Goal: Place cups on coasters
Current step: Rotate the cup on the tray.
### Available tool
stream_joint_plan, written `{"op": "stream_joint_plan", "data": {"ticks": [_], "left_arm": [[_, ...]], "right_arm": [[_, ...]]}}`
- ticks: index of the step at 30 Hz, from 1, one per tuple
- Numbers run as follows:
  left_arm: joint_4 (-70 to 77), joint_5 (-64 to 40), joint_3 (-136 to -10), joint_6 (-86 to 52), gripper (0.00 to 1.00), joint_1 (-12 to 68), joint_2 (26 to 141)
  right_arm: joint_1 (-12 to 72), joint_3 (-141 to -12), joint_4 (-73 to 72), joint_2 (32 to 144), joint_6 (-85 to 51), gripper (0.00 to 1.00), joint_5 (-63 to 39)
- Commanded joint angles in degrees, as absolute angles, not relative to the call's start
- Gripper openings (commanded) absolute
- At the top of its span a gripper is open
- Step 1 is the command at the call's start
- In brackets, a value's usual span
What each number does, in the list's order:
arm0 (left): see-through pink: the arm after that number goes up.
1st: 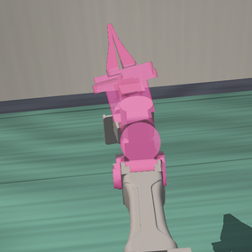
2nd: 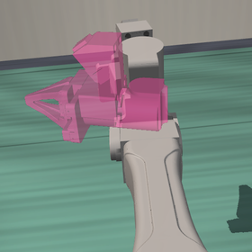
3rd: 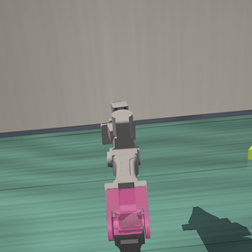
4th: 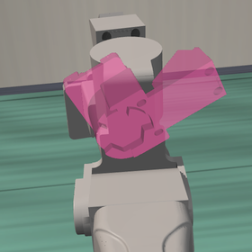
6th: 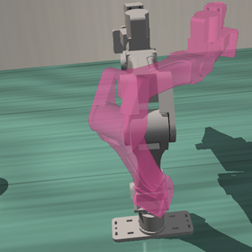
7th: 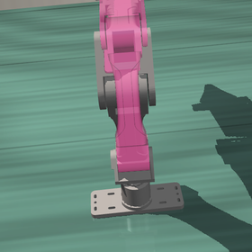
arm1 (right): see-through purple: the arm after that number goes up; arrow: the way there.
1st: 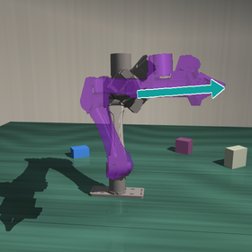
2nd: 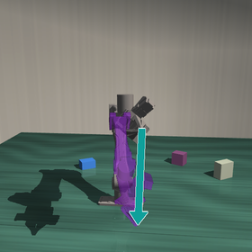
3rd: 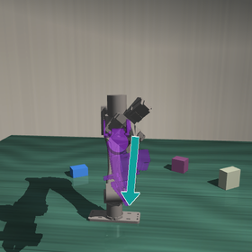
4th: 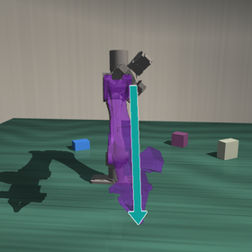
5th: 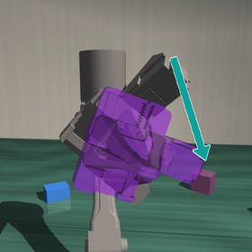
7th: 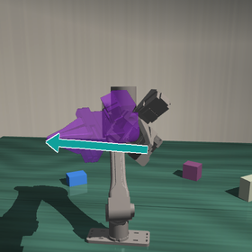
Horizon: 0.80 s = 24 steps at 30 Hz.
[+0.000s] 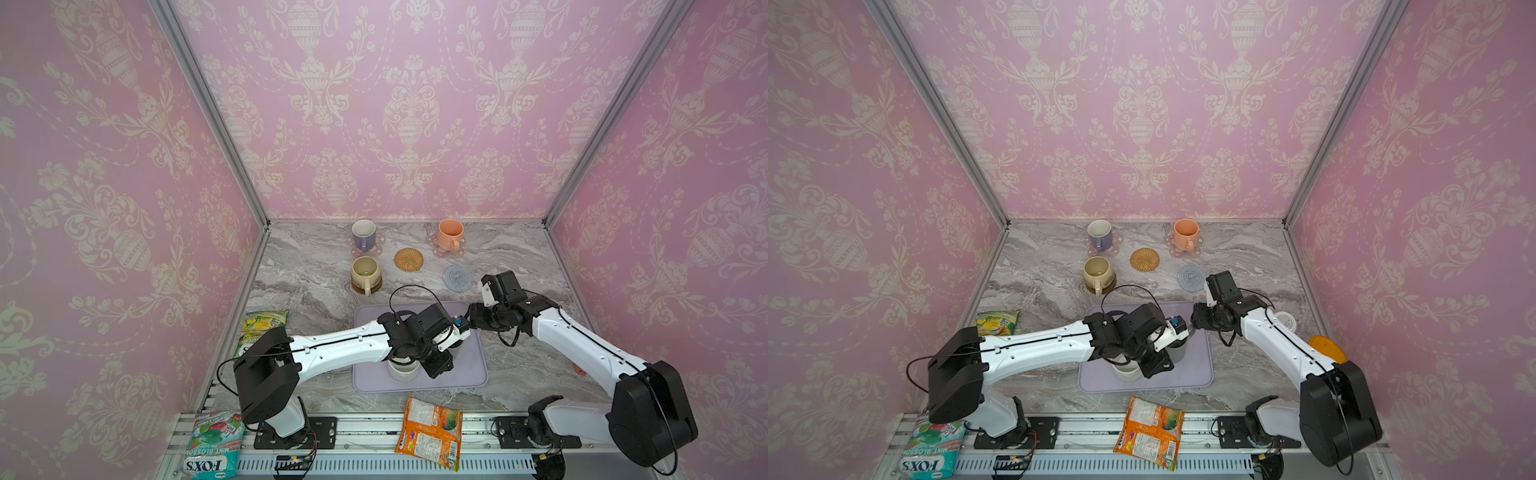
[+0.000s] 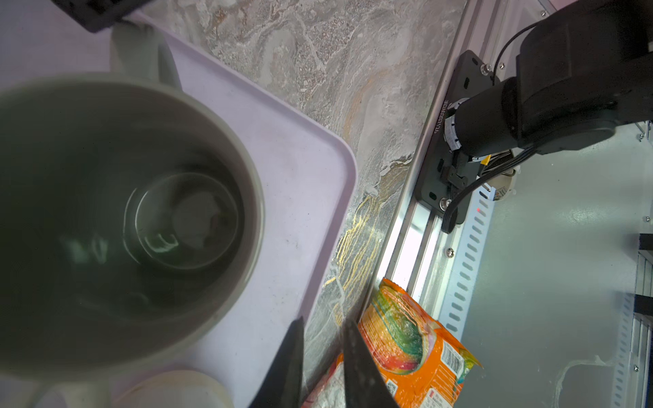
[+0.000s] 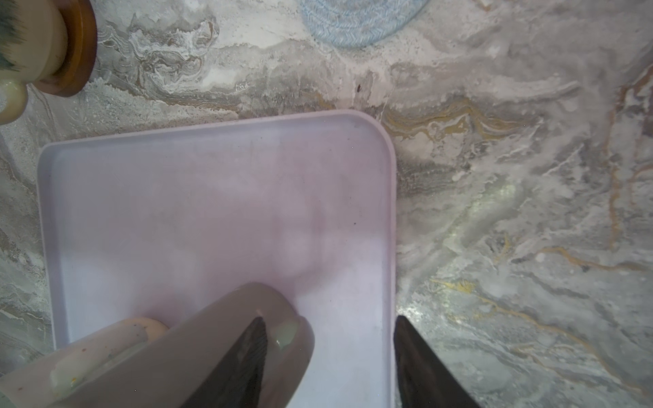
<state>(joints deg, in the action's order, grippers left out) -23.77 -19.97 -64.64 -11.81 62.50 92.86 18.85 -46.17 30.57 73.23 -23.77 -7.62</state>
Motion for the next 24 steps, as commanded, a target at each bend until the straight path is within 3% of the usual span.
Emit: {"op": "stream_joint_plan", "data": {"ticks": [1, 24], "left_arm": [[-18.29, -19.45, -63.28, -14.45, 0.23, 62.95, 94.57], [-23.63, -9.01, -66.66, -10.37, 0.23, 59.24, 98.27]], "right_arm": [[19.27, -45.7, 32.56, 72.55, -24.29, 0.59, -7.38], [21.41, -43.34, 33.69, 69.34, -26.46, 0.59, -7.16]]}}
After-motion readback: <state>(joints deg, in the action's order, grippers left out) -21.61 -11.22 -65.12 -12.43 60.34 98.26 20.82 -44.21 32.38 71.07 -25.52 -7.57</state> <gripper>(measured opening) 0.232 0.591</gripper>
